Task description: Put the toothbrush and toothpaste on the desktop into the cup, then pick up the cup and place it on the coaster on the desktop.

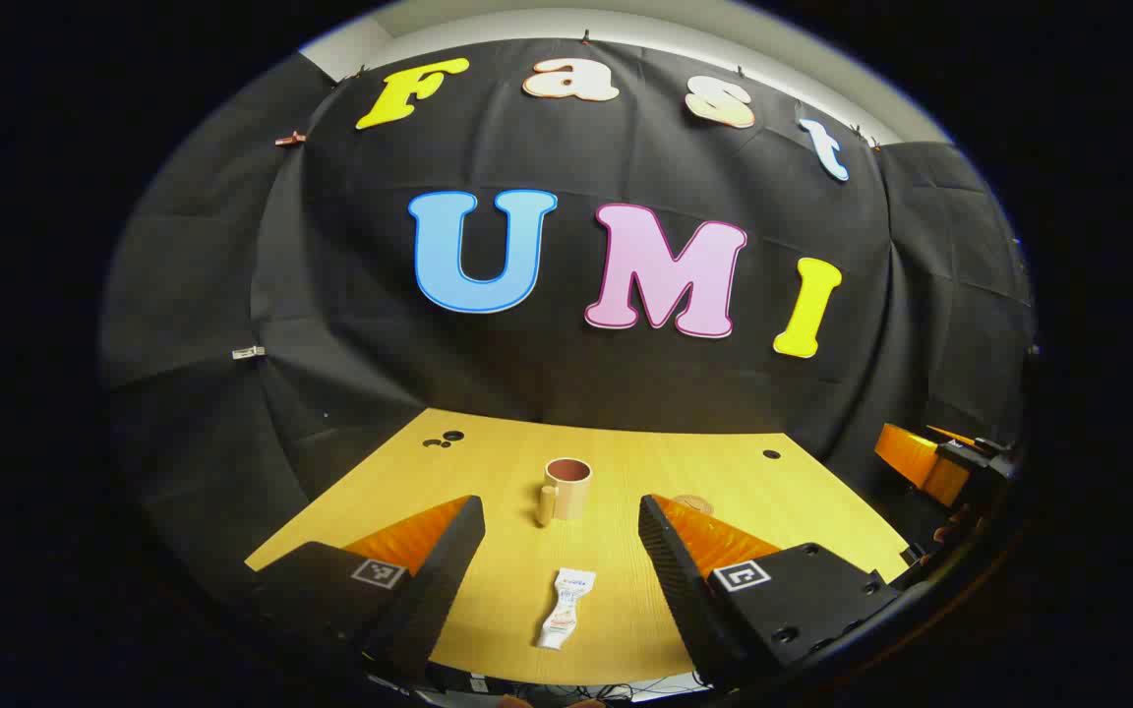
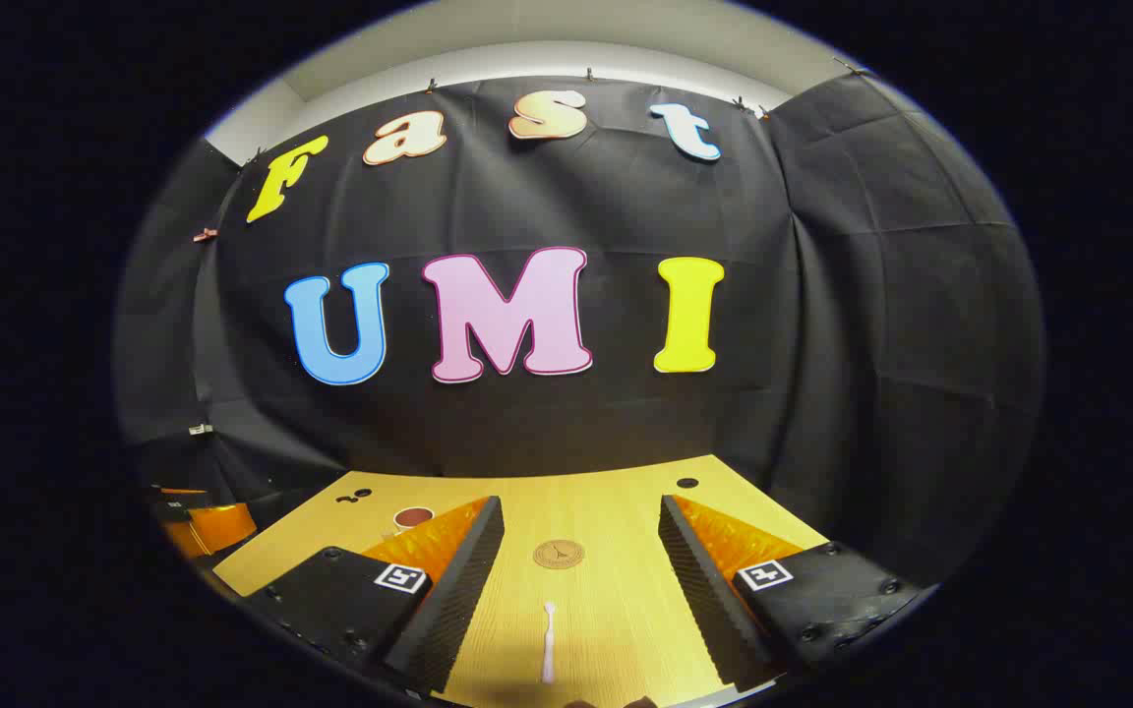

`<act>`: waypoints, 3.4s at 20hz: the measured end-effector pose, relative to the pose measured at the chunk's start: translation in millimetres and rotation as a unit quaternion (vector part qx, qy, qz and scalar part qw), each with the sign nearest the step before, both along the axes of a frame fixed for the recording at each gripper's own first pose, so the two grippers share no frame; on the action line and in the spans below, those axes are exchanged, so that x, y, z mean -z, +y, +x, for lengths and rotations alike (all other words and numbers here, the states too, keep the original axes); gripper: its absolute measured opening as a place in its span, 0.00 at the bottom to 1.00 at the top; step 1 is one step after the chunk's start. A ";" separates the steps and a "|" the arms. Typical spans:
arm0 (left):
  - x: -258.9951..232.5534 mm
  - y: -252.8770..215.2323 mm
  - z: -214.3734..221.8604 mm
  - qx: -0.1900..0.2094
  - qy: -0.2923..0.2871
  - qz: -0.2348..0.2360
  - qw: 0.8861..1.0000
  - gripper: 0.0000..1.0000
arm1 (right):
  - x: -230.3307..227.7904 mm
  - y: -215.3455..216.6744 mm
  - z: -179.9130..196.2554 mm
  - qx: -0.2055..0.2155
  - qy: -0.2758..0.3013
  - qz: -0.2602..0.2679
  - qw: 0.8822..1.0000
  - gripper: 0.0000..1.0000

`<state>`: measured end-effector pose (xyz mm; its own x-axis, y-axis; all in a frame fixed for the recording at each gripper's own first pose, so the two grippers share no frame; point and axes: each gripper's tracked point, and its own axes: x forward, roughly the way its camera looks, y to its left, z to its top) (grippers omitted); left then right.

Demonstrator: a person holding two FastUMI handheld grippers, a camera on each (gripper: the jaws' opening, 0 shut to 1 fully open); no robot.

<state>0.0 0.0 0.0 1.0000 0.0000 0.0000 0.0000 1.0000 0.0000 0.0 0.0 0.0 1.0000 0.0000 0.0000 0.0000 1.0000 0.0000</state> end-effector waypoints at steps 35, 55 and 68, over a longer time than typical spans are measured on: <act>21.2 -16.8 69.4 0.021 0.067 0.013 0.997 0.98 | 24.0 21.7 33.8 -0.064 0.043 -0.031 0.997 0.98; 221.4 7.2 139.3 0.008 0.288 0.089 0.954 0.98 | 105.7 28.8 117.9 -0.113 0.171 -0.014 0.979 0.98; 262.6 1.5 154.5 0.014 0.312 0.073 0.947 0.56 | 149.5 16.1 120.1 -0.083 0.240 0.016 0.967 0.98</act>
<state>154.5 1.5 -262.6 0.8046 0.0193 -0.5935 0.0714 0.9891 0.1288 120.1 16.1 -149.5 0.8708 0.1689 -0.4617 -0.1531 0.9856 0.0717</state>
